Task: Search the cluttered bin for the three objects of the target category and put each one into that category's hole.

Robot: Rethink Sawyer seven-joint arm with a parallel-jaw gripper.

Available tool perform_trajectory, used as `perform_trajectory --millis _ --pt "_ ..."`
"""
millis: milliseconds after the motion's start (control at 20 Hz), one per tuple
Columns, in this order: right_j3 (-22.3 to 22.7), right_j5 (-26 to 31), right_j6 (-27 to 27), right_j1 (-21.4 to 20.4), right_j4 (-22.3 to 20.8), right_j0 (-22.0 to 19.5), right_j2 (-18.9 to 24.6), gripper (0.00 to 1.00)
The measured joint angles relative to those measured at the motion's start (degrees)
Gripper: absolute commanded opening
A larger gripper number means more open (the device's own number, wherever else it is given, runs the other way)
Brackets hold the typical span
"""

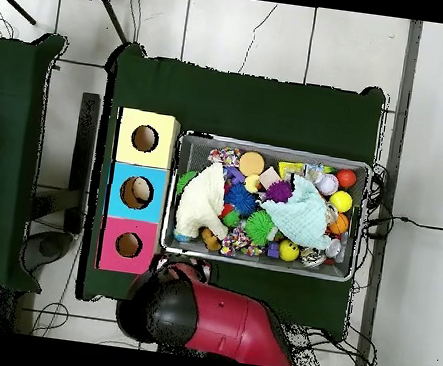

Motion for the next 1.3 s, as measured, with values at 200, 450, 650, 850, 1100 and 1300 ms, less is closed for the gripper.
perform_trajectory --millis 200,450,650,850,1100,1300 --pt "-0.01 -0.72 0.00 1.93 -0.65 -0.02 0.18 1.00" --pt "-0.02 -0.98 0.00 3.17 -0.64 -0.63 0.99 1.00" --pt "-0.02 -0.98 0.00 3.87 -0.64 -2.12 2.07 1.00" --pt "-0.03 -0.98 0.00 4.03 -0.65 -4.25 3.22 1.00" --pt "-0.44 -0.98 0.00 4.04 -0.66 -6.16 4.00 1.00" --pt "-1.18 -0.98 0.00 4.02 -1.28 -7.20 4.39 1.00"
